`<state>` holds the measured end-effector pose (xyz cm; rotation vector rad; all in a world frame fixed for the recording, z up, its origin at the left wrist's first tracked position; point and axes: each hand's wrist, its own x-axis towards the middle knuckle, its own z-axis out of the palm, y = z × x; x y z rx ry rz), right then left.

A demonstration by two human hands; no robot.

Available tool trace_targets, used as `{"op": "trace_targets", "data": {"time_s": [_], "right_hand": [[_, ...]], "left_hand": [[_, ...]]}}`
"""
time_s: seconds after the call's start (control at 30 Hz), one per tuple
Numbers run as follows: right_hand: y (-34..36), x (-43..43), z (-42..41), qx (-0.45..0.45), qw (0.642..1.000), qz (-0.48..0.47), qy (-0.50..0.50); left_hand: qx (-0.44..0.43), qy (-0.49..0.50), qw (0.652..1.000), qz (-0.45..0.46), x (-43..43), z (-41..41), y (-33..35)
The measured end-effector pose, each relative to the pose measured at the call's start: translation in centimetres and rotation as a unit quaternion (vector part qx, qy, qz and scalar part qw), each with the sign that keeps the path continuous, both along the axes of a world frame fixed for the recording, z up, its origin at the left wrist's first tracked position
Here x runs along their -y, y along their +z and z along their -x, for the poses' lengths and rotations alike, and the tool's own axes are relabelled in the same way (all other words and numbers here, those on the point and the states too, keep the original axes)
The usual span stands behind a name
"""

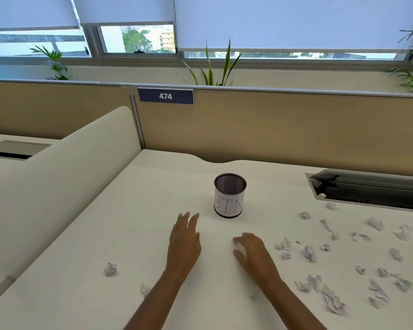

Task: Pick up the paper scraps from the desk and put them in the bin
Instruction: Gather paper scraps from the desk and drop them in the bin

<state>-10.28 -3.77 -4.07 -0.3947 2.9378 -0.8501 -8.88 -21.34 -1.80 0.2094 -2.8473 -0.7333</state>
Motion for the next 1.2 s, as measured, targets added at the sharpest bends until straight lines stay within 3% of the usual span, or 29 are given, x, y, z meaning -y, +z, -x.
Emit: {"op": "trace_targets", "data": {"time_s": [0.2,0.4,0.67,0.83,0.97,1.03,1.1,1.2], "right_hand": [[-1.2,1.9,-2.9,-0.028,0.998,-0.055,-0.002],[0.4,6.3,-5.4,-0.003,0.994,-0.005,0.111],[1.5,14.1,-9.1,-0.005,0.957,-0.009,0.290],[1.4,14.3,-8.7,-0.039,0.944,-0.083,0.316],[0.9,13.0,-7.8,-0.069,0.946,-0.121,0.293],[0.9,12.1,-7.0,-0.056,0.968,-0.074,0.234],[1.4,11.3,-6.3,-0.009,0.989,0.046,0.143],[2.4,10.2,-5.6,0.111,0.960,0.259,0.008]], "left_hand": [[-0.009,0.064,0.995,0.074,4.3,-4.0,-1.3],[0.037,0.188,0.975,0.108,8.3,-7.1,-1.1],[0.046,0.246,0.968,0.020,9.0,-8.8,-1.6],[0.018,0.257,0.966,0.017,9.2,-9.8,-2.4],[-0.029,0.213,0.975,-0.053,8.4,-9.7,-2.6],[-0.054,0.184,0.974,-0.123,7.8,-9.2,-2.1],[-0.051,0.149,0.965,-0.210,6.7,-8.5,-1.4],[-0.037,0.104,0.948,-0.299,4.6,-7.3,-0.4]]}}
